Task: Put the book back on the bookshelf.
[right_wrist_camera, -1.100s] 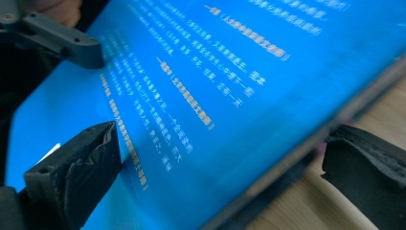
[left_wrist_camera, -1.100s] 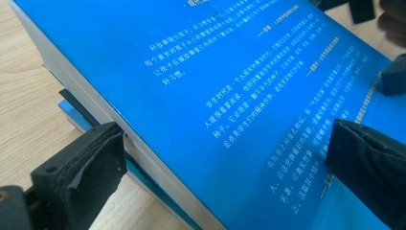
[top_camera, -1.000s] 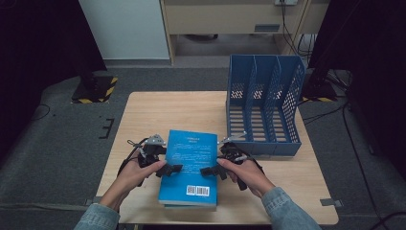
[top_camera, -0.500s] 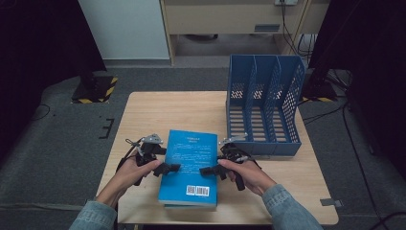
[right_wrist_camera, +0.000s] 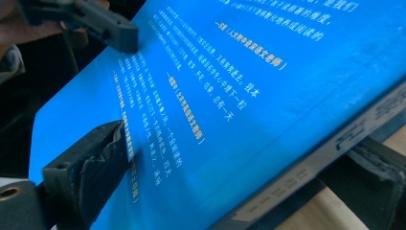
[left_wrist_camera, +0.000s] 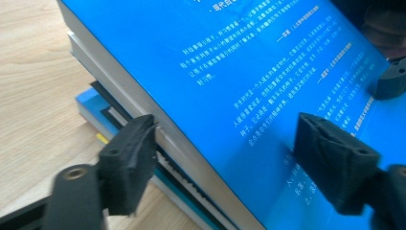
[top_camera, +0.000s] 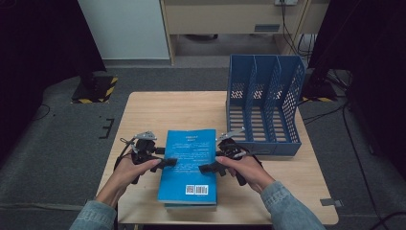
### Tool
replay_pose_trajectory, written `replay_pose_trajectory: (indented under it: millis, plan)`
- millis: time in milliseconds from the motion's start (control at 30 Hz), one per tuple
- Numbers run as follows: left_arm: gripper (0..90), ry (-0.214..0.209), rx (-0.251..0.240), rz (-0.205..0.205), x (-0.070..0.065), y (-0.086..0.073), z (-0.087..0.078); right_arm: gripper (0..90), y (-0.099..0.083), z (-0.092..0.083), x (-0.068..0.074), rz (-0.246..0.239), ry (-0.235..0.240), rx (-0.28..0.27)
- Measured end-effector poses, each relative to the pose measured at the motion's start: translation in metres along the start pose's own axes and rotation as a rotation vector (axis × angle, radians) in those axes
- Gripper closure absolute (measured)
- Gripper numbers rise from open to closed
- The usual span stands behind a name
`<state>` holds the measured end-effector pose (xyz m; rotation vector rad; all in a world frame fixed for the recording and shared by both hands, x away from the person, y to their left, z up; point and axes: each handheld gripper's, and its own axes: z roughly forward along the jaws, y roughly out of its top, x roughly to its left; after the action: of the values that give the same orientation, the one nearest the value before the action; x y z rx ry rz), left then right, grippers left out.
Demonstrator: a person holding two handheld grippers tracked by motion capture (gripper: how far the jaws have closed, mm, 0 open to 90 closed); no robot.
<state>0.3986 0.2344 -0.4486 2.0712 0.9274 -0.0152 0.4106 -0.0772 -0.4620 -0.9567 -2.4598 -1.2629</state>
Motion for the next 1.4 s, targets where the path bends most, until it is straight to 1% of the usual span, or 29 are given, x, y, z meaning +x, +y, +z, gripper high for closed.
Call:
replay_pose_trajectory:
  millis: [33, 100, 167, 233, 300, 333, 400, 500, 533, 600, 633, 733, 833, 867, 933, 967, 1033, 1167, 1300, 1400]
  plan:
    - [26.0, 0.008, 0.004, 0.001, 0.0, 0.001, -0.001, 7.5, 0.003, -0.001, 0.001, -0.01, -0.006, 0.007]
    - [33.1, 0.023, 0.001, -0.005, 0.0, 0.003, -0.004, 8.4, 0.008, -0.002, 0.002, -0.019, -0.019, 0.013]
    - [39.2, 0.031, 0.003, -0.01, 0.001, 0.005, -0.007, 9.8, 0.013, -0.004, 0.003, -0.039, -0.031, 0.023]
    - [45.5, 0.018, 0.007, -0.02, 0.006, 0.006, -0.011, 11.4, 0.017, -0.005, 0.004, -0.048, -0.038, 0.032]
    - [53.1, -0.009, -0.011, -0.044, 0.012, 0.005, -0.015, 13.9, 0.021, -0.007, 0.003, -0.054, -0.036, 0.047]
    - [55.7, 0.0, -0.01, -0.037, 0.011, 0.005, -0.017, 16.1, 0.024, -0.008, 0.003, -0.058, -0.034, 0.046]
    - [57.3, 0.034, 0.001, -0.009, 0.006, 0.007, -0.019, 19.5, 0.028, -0.011, 0.005, -0.069, -0.038, 0.034]
    - [60.4, 0.071, 0.027, 0.022, 0.002, 0.012, -0.023, 21.6, 0.035, -0.014, 0.011, -0.11, -0.064, 0.036]
    - [61.5, 0.075, 0.03, 0.022, 0.001, 0.013, -0.024, 23.4, 0.037, -0.016, 0.013, -0.122, -0.067, 0.031]
    - [64.2, 0.077, 0.015, 0.013, 0.001, 0.014, -0.025, 25.8, 0.041, -0.021, 0.017, -0.135, -0.072, 0.019]
    - [65.3, 0.077, 0.009, 0.01, 0.001, 0.015, -0.026, 26.8, 0.043, -0.023, 0.018, -0.149, -0.079, 0.015]
    - [67.2, 0.081, 0.007, 0.013, -0.001, 0.018, -0.026, 29.1, 0.048, -0.029, 0.022, -0.169, -0.089, 0.019]
    - [68.0, 0.077, 0.01, 0.023, -0.003, 0.02, -0.028, 31.4, 0.052, -0.033, 0.024, -0.171, -0.102, 0.008]
    - [68.1, 0.078, 0.012, 0.036, -0.004, 0.022, -0.03, 32.2, 0.054, -0.034, 0.025, -0.174, -0.106, 0.004]
    - [68.3, 0.08, 0.011, 0.043, -0.005, 0.023, -0.033, 33.5, 0.057, -0.035, 0.027, -0.171, -0.109, 0.008]
    - [68.6, 0.081, 0.008, 0.045, -0.005, 0.023, -0.034, 34.2, 0.06, -0.036, 0.027, -0.165, -0.109, 0.023]
    - [69.0, 0.089, -0.002, 0.042, -0.005, 0.023, -0.035, 35.4, 0.064, -0.037, 0.027, -0.171, -0.115, 0.036]
    - [69.4, 0.11, -0.024, 0.035, -0.006, 0.027, -0.04, 38.1, 0.073, -0.039, 0.03, -0.174, -0.137, 0.036]
    - [69.6, 0.135, -0.024, 0.072, -0.011, 0.036, -0.045, 41.0, 0.079, -0.044, 0.032, -0.183, -0.144, 0.022]
    - [70.1, 0.137, -0.018, 0.095, -0.013, 0.041, -0.048, 42.9, 0.083, -0.051, 0.033, -0.188, -0.15, 0.008]
